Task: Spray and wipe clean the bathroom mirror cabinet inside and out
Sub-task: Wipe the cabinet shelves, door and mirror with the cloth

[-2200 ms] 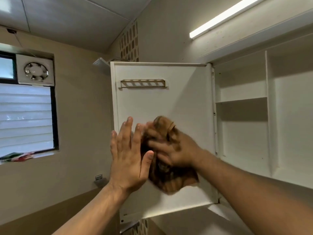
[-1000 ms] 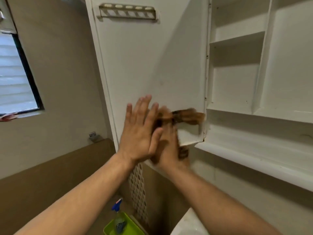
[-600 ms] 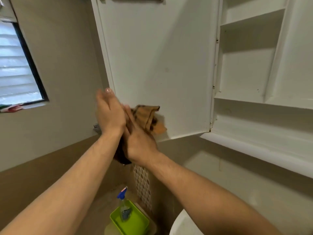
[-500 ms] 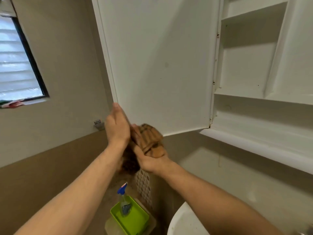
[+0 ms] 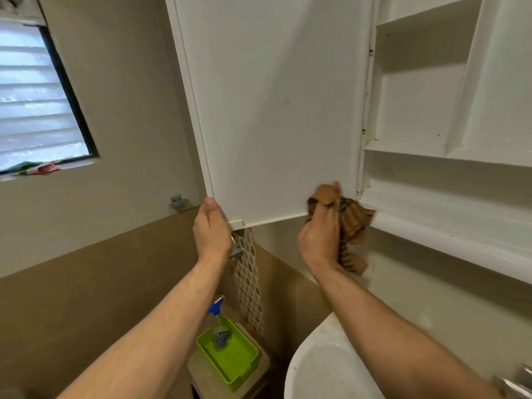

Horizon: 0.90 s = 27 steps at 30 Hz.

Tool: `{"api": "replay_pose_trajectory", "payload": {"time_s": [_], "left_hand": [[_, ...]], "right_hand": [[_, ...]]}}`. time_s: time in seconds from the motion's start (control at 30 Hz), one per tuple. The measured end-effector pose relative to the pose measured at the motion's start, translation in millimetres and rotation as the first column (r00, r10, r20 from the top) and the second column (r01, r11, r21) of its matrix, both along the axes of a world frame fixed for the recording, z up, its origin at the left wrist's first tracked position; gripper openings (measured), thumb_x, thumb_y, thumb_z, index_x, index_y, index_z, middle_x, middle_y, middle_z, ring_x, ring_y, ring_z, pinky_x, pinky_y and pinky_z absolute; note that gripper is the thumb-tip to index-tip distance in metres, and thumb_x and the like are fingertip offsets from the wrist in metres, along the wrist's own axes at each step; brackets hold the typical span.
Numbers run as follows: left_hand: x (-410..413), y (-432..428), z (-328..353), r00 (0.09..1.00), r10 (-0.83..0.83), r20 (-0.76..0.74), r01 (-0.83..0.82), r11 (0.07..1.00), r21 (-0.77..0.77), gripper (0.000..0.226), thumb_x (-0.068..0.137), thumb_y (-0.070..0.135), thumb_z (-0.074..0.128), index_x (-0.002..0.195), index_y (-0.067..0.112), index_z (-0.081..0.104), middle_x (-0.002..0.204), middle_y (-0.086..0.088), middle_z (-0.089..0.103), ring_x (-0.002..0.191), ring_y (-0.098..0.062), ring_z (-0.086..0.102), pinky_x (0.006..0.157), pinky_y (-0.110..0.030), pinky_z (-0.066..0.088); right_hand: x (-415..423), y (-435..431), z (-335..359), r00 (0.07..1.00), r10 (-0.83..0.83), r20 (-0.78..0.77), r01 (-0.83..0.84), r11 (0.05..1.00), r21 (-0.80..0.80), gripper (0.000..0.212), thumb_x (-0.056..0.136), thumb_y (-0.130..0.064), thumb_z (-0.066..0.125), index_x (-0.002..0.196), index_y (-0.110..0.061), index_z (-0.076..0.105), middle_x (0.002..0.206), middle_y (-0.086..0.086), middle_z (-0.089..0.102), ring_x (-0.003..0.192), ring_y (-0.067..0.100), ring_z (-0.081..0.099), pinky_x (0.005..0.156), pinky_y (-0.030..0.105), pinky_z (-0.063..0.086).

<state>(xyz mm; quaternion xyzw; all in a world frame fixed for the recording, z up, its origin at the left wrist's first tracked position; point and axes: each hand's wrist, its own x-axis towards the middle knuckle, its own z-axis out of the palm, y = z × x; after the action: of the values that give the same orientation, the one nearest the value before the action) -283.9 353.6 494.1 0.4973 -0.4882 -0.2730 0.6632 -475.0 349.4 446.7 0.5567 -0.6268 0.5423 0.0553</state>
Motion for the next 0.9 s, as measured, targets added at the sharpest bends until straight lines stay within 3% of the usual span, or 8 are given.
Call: {"api": "replay_pose_trajectory", "payload": {"time_s": [0.1,0.17,0.23,0.33,0.5,0.6,0.77,0.9], "left_hand": [[14,-2,-14,0.998,0.016,0.058,-0.018,0.999,0.038,0.050,0.108,0.042,0.031,0.128,0.008,0.062,0.119,0.001,0.064,0.115,-0.018,0.056,0.094,-0.027,0.042],[22,-3,-22,0.998,0.016,0.059,-0.019,0.998,0.051,0.048,0.109,0.040,0.030,0.121,0.009,0.065,0.119,-0.006,0.067,0.115,-0.023,0.058,0.095,-0.033,0.043],[28,-3,-28,0.999,0.005,0.052,-0.008,0.998,0.055,0.047,0.109,0.041,0.028,0.112,0.015,0.068,0.113,-0.004,0.069,0.110,-0.022,0.059,0.091,-0.033,0.044],[33,-1,-29,0.999,-0.009,0.054,0.007,0.999,0.037,0.046,0.109,0.042,0.026,0.096,0.025,0.067,0.098,0.006,0.069,0.098,-0.013,0.061,0.076,-0.024,0.040],[31,3,-24,0.998,-0.037,0.047,0.036,0.999,0.024,0.044,0.109,0.042,0.028,0.091,0.030,0.066,0.092,0.010,0.069,0.088,-0.002,0.061,0.070,-0.018,0.040],[35,3,-28,0.996,-0.074,0.051,0.074,0.997,0.006,0.043,0.109,0.041,0.028,0.092,0.031,0.066,0.091,0.011,0.069,0.083,0.005,0.061,0.066,-0.011,0.040],[31,1,-30,0.994,-0.091,0.061,0.091,0.996,-0.002,0.039,0.109,0.038,0.031,0.095,0.030,0.067,0.091,0.014,0.067,0.078,0.019,0.058,0.060,0.000,0.039],[22,-1,-31,0.996,-0.063,0.060,0.064,0.998,-0.006,0.040,0.109,0.039,0.032,0.085,0.031,0.063,0.082,0.012,0.065,0.069,0.008,0.060,0.061,-0.015,0.046]], "right_hand": [[-2,19,-9,0.948,0.297,-0.119,-0.295,0.955,0.031,0.054,0.107,-0.018,0.047,0.157,-0.033,0.034,0.156,-0.026,0.033,0.142,-0.006,0.034,0.120,0.025,0.031],[-19,22,1,0.961,0.247,-0.122,-0.252,0.967,-0.025,0.041,0.105,-0.021,0.049,0.146,-0.030,0.048,0.143,-0.036,0.035,0.132,-0.004,0.041,0.112,0.010,0.032],[-44,15,19,1.000,-0.002,-0.026,0.000,0.997,-0.079,0.036,0.098,-0.012,0.058,0.133,-0.017,0.057,0.144,-0.019,0.038,0.129,0.014,0.046,0.105,0.005,0.029],[-74,10,43,0.947,-0.309,-0.085,0.303,0.950,-0.078,0.031,0.091,-0.006,0.062,0.122,-0.009,0.064,0.135,0.010,0.050,0.121,0.028,0.051,0.096,0.026,0.029],[-53,18,27,0.951,-0.273,-0.143,0.282,0.959,0.042,0.033,0.094,0.002,0.051,0.121,-0.007,0.068,0.125,0.009,0.060,0.118,0.027,0.051,0.094,0.030,0.041],[-67,31,45,0.948,-0.207,-0.243,0.234,0.968,0.088,0.031,0.090,0.002,0.048,0.095,-0.020,0.070,0.102,0.001,0.064,0.094,0.021,0.060,0.076,0.030,0.044],[-86,26,93,0.975,-0.180,-0.134,0.168,0.981,-0.095,0.031,0.095,-0.002,0.047,0.104,-0.025,0.066,0.102,-0.017,0.052,0.089,-0.003,0.049,0.077,0.009,0.040],[-68,24,39,0.925,-0.272,-0.264,0.287,0.958,0.021,0.034,0.092,0.004,0.052,0.118,-0.008,0.070,0.126,0.007,0.061,0.116,0.026,0.053,0.093,0.039,0.051]]}}
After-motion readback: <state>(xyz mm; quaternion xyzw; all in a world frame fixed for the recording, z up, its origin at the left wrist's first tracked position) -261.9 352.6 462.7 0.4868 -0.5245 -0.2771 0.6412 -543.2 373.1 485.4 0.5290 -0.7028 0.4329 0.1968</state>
